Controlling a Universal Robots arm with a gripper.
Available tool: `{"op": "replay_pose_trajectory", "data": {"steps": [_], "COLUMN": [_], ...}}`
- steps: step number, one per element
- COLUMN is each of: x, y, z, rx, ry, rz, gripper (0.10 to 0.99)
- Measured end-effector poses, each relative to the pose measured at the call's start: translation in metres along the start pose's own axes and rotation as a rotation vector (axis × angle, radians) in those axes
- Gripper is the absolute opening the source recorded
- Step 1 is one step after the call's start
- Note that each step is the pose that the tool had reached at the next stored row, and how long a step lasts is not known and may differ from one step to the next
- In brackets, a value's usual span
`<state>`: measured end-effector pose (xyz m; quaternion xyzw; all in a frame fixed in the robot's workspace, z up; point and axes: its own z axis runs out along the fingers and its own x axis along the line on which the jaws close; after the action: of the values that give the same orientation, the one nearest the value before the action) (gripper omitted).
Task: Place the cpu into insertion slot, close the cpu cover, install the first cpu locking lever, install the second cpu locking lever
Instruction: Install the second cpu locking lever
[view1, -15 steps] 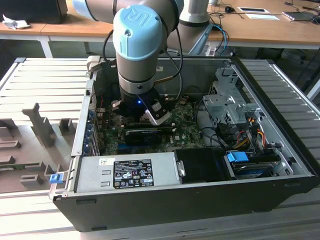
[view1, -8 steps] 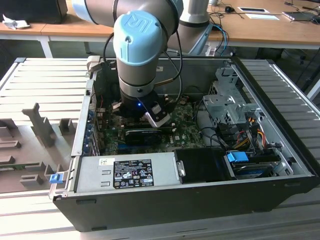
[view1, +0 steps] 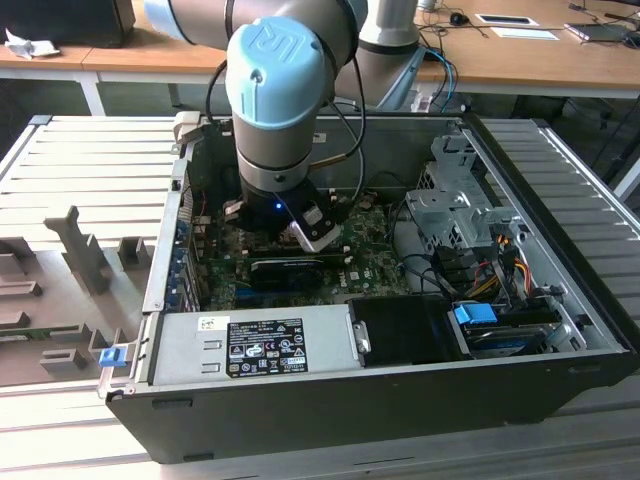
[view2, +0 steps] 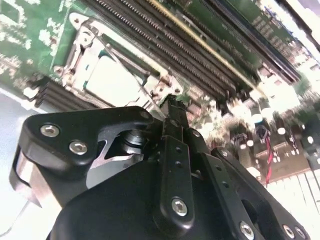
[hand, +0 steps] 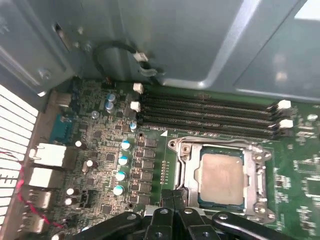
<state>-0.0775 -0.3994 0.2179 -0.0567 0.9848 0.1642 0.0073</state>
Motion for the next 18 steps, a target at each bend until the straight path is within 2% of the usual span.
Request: {"op": "replay_pose_trajectory", "data": {"steps": [1,4,7,8,10,12,13,16,18], "x": [-0.0009,-0.0048,-0.0168,-0.0231,-0.027,-0.0312,-0.0349,-0.0344,-0.0248], "y": [0.0019,0.0033,0.0021,0.0014,0.0048,0.0042,0.0007,-0.0151,-0.0154], "z": [-0.0058,-0.011,-0.0116,-0.0116,-0.0228,-0.0241,-0.0242,-0.023,-0.0191], "rx": [0.0,-0.001,-0.004,-0.006,-0.008,-0.01,-0.014,-0.015,-0.015], "ry": [0.0009,0.0057,0.0126,0.0148,0.0249,0.0306,0.0342,0.0344,0.0345], "rz": [0.0,0.002,0.004,0.005,0.009,0.011,0.012,0.012,0.012], "gripper": [0.106,0.106,0.106,0.106,0.106,0.106,0.106,0.106,0.106]}}
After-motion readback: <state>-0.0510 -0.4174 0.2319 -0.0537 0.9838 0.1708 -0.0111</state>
